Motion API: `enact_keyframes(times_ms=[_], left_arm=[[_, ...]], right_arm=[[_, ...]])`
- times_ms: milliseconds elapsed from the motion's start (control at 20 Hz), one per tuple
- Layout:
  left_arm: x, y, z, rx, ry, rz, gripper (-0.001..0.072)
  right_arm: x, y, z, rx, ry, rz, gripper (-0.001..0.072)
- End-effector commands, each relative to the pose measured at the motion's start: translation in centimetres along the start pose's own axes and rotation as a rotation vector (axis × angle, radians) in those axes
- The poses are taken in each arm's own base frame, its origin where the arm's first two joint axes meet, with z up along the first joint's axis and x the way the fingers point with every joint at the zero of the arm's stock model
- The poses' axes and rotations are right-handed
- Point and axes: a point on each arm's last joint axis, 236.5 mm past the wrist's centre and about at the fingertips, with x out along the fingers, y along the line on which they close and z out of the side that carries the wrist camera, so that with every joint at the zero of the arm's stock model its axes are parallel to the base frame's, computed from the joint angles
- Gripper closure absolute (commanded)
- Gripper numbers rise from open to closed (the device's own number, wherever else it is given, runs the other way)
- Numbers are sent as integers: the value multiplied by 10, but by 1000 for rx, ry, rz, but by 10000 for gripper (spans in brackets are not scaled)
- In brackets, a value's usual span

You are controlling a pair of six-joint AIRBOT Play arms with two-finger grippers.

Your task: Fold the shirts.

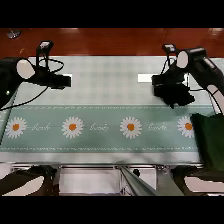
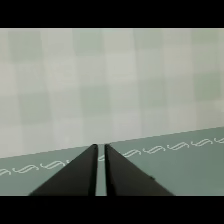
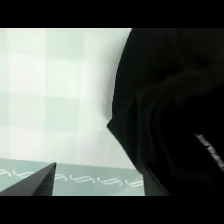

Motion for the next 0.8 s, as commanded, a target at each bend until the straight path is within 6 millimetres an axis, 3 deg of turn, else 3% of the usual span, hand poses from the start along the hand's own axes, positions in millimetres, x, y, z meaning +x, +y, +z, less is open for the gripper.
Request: enact_keyframes(times_ms=[0,50,150,250,350,500,600,750], left_arm=[[3,4,1,1,-2,10,314],[2,5,-5,12,25,14,-8],[-2,22,-26,81,117,80,2],[-9,36,-46,105,201,137,2],[-22,27,-48,104,175,113,2],[-43,-12,-48,88,7,31,2],[-41,-28,-64,73,-30,-3,2],[-23,-32,-90,53,17,-7,2]], right_arm=[[-48,-33,31,-61,-125,-130,89],[-67,-52,38,-66,-176,-195,89],[-99,-91,35,20,-221,-236,89],[-107,-123,17,141,-216,-232,89],[-85,-140,-23,239,-139,-195,89],[-26,-133,-75,302,-33,-119,89],[12,-120,-89,323,5,-67,89],[55,-113,-70,341,11,-16,89]])
